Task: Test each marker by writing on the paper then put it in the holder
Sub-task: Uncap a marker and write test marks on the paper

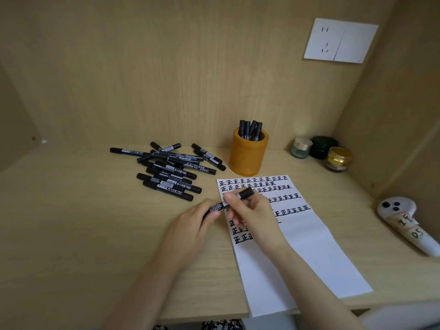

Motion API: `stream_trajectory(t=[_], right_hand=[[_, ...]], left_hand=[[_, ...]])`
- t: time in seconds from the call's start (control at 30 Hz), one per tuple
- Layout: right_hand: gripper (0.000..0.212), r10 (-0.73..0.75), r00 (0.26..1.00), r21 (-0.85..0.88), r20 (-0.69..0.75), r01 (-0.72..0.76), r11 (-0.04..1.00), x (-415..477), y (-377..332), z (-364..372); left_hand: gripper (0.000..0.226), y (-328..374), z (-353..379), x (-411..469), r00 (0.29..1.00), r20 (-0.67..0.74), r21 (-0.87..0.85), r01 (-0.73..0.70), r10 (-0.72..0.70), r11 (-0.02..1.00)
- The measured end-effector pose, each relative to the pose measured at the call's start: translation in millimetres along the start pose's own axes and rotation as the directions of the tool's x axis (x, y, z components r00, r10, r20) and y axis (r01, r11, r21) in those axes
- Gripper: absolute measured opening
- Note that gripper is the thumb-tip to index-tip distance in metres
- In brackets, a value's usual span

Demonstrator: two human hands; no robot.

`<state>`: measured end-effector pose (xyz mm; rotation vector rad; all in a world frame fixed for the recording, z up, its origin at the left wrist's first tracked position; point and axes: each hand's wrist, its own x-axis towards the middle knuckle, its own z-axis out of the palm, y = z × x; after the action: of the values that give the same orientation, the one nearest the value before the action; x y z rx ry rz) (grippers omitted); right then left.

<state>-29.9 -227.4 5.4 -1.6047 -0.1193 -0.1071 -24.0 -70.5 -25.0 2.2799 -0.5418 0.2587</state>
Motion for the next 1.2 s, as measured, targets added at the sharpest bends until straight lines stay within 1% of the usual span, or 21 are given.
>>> stream_trajectory(t=[0.07, 0.17, 0.27, 0.37, 0.47, 0.5, 0.57, 0.63, 0.7, 0.73, 0.8, 0.87, 0.93, 0.97, 1.03, 1.1, 1.13, 1.2], right_hand=[[0.017, -0.024, 1.000, -0.012, 0.017, 0.024, 1.000, -1.1, 0.5, 0.5], [0.023, -0.039, 0.999, -0.011, 0.035, 0.040, 0.999, -3.1, 2.3, -1.8], [0.020, -0.046, 0.998, -0.006, 0.044, 0.047, 0.999, -5.3, 4.1, -3.1], [0.016, -0.066, 0.996, -0.003, 0.062, 0.066, 0.998, -7.3, 2.0, -5.1], [0.017, -0.091, 0.993, 0.025, 0.073, 0.089, 0.996, -8.7, -0.1, -8.2], [0.016, -0.093, 0.994, 0.041, 0.062, 0.091, 0.995, -9.7, 0.3, -8.3], [0.017, -0.073, 0.997, 0.081, 0.005, 0.073, 0.994, -12.5, 1.8, -8.7], [0.024, -0.021, 0.995, 0.147, -0.100, 0.035, 0.989, -14.1, 2.1, -13.1], [0.028, 0.059, 0.972, 0.227, -0.229, -0.006, 0.974, -13.0, 2.7, -23.9], [0.026, 0.107, 0.955, 0.276, -0.276, -0.028, 0.961, -12.5, 3.8, -30.5], [0.021, 0.193, 0.928, 0.362, -0.318, -0.069, 0.930, -12.7, 7.5, -45.8], [0.027, 0.230, 0.930, 0.384, -0.288, -0.108, 0.917, -15.9, 9.3, -58.2], [0.032, 0.238, 0.938, 0.358, -0.251, -0.139, 0.923, -20.0, 8.8, -65.6], [0.029, 0.221, 0.943, 0.327, -0.248, -0.133, 0.936, -21.7, 8.3, -68.4], [0.019, 0.165, 0.949, 0.211, -0.269, -0.109, 0.971, -22.1, 9.2, -73.6], [0.022, 0.136, 0.939, 0.070, -0.317, -0.120, 0.990, -21.9, 12.3, -76.1], [0.024, 0.134, 0.930, 0.035, -0.341, -0.130, 0.991, -22.2, 15.2, -76.4], [0.016, 0.113, 0.925, 0.018, -0.363, -0.114, 0.993, -24.7, 19.4, -75.3]], left_hand=[[0.025, -1.9, -1.0, -0.6, 1.000, -0.001, 0.009, -0.010, 0.010, 1.000], [0.028, -2.7, -1.6, -1.1, 1.000, 0.018, -0.050, 0.003, -0.002, 0.999], [0.028, -4.7, -0.3, -0.7, 0.999, 0.048, -0.119, 0.021, -0.015, 0.993], [0.025, -6.5, -0.3, 0.5, 0.997, 0.079, -0.238, 0.038, -0.020, 0.970], [0.019, -5.0, -1.2, 0.7, 0.997, 0.072, -0.302, 0.028, -0.006, 0.953], [0.019, -4.3, -0.9, 0.6, 0.997, 0.073, -0.299, 0.019, 0.003, 0.954], [0.026, -2.4, -0.8, 0.2, 0.996, 0.089, -0.274, 0.021, 0.003, 0.962], [0.036, -0.9, -2.1, 0.2, 0.995, 0.097, -0.237, 0.050, -0.028, 0.970], [0.040, 0.9, -4.3, -0.4, 0.993, 0.099, -0.230, 0.081, -0.060, 0.970], [0.037, 1.4, -4.3, -1.1, 0.992, 0.104, -0.233, 0.092, -0.070, 0.968], [0.024, 0.0, -2.2, -1.1, 0.988, 0.139, -0.178, 0.094, -0.069, 0.979], [0.022, -2.1, 0.7, -0.8, 0.979, 0.198, -0.076, 0.064, -0.048, 0.995], [0.021, -1.5, 1.0, -0.6, 0.969, 0.244, -0.001, 0.037, -0.036, 0.999], [0.019, -0.8, 0.5, -0.7, 0.967, 0.252, 0.016, 0.031, -0.034, 0.999], [0.013, 0.9, -0.6, -1.0, 0.966, 0.254, 0.033, 0.032, -0.039, 0.999], [0.014, 0.8, 0.7, -1.3, 0.965, 0.258, 0.036, 0.047, -0.055, 0.998], [0.020, -0.7, 2.1, -0.9, 0.963, 0.262, 0.026, 0.053, -0.058, 0.998], [0.046, -4.9, 5.8, -0.1, 0.957, 0.285, 0.014, 0.047, -0.049, 0.999]])
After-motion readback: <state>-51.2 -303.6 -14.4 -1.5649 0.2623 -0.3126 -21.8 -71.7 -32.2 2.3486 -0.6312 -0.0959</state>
